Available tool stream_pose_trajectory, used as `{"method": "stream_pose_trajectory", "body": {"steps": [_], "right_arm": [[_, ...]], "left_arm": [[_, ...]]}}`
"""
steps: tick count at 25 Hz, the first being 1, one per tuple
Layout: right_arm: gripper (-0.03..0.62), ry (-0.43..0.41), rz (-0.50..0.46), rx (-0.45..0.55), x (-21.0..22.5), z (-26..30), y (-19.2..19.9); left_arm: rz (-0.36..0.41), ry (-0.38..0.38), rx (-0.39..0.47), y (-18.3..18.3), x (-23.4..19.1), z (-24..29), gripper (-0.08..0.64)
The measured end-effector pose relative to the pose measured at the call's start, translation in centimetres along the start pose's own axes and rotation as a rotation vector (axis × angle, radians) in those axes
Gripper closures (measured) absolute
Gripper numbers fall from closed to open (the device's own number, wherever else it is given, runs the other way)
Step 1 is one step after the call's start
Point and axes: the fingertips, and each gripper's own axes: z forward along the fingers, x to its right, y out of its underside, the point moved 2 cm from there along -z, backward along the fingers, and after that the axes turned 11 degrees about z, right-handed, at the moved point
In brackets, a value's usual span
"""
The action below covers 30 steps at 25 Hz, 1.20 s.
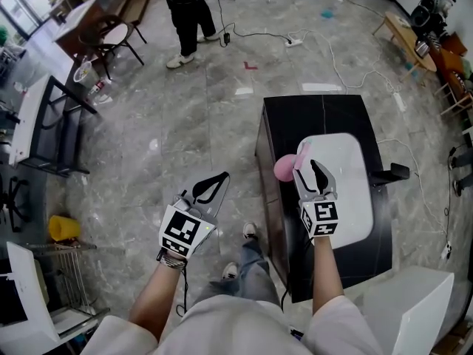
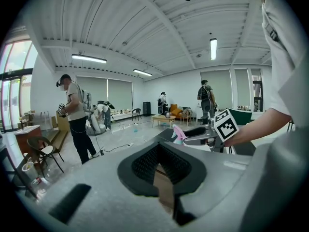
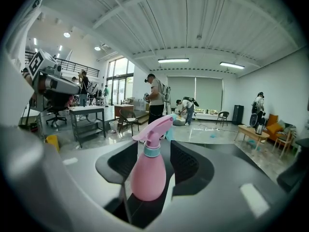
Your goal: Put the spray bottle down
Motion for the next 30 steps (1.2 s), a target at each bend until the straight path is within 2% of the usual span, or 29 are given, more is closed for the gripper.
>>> {"method": "stream_pose_trajectory", "body": {"steps": [19,27,30], "right_arm": [[0.371,0.009,0.028,-0.006,0.6,-1.0,1.0],[0.376,0.035,0.024,0.029,0.5,-3.8,-0.4],[0.399,0.046,0.020,0.047,0.2,-5.5,-1.3]], "left_arm": [[0.007,0.000,0.001,-0.2,0.9,-0.2,0.555],[0.022,0.009,0.020,-1.1,1.8,-0.7,0.555],[0.032,0.017,0.037,-1.8,2.3,-0.9,0.555]]}}
